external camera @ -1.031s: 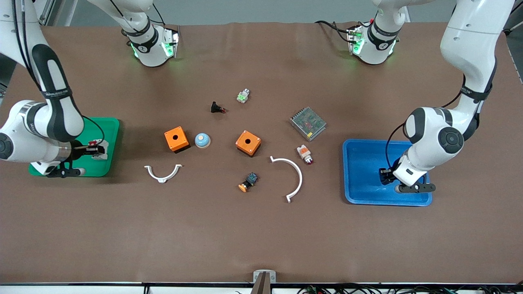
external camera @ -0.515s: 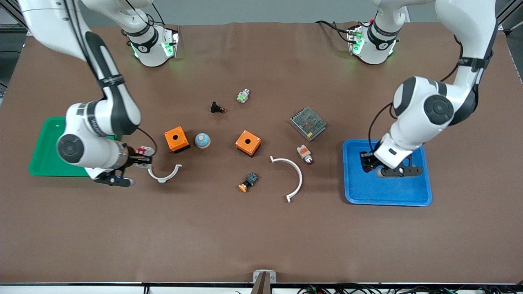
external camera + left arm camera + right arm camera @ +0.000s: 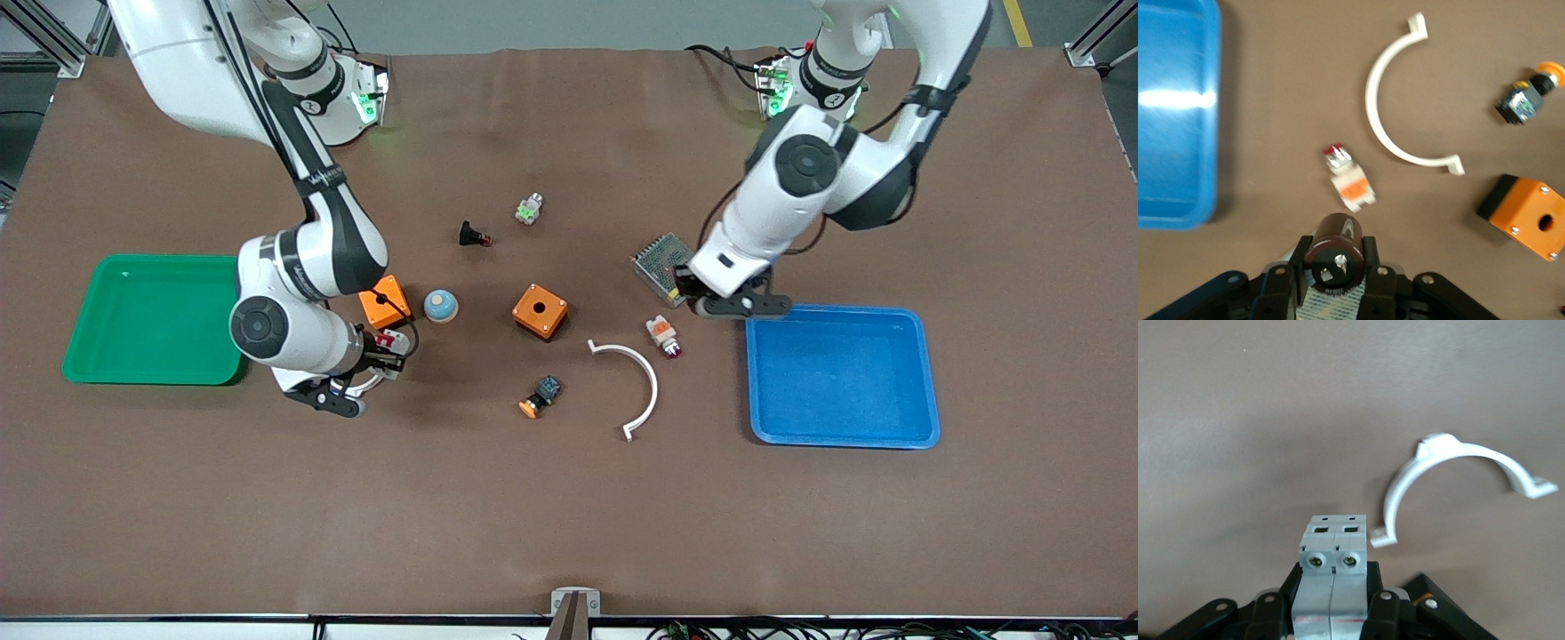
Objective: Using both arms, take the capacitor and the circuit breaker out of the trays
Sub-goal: 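Carry the breaker and capacitor out of the trays toward the table middle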
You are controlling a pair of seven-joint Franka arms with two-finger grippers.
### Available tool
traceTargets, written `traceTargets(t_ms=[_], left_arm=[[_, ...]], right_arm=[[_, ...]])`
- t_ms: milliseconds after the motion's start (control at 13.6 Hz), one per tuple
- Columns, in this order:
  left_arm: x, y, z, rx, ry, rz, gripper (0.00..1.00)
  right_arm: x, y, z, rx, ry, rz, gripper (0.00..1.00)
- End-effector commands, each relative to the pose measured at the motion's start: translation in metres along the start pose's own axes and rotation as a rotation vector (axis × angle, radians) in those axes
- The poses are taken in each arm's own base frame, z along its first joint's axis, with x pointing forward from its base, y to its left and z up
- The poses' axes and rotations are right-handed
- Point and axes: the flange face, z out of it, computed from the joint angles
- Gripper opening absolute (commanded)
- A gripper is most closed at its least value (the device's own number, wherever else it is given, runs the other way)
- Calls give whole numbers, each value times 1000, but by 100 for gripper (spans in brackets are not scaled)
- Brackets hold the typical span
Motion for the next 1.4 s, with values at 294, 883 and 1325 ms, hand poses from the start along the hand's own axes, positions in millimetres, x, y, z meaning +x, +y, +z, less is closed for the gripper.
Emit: traceTargets(t_ms=[294, 883, 1325], left_arm=[[-71, 15, 57, -10, 6, -59, 0], [-75, 46, 97, -106, 25, -181, 0], [-72, 75, 142, -83, 61, -240, 0]], right_arm=[[5, -16, 29, 13, 10, 37, 26], [17, 51, -81, 22, -6, 72, 100], [-13, 110, -209, -12, 97, 13, 100]])
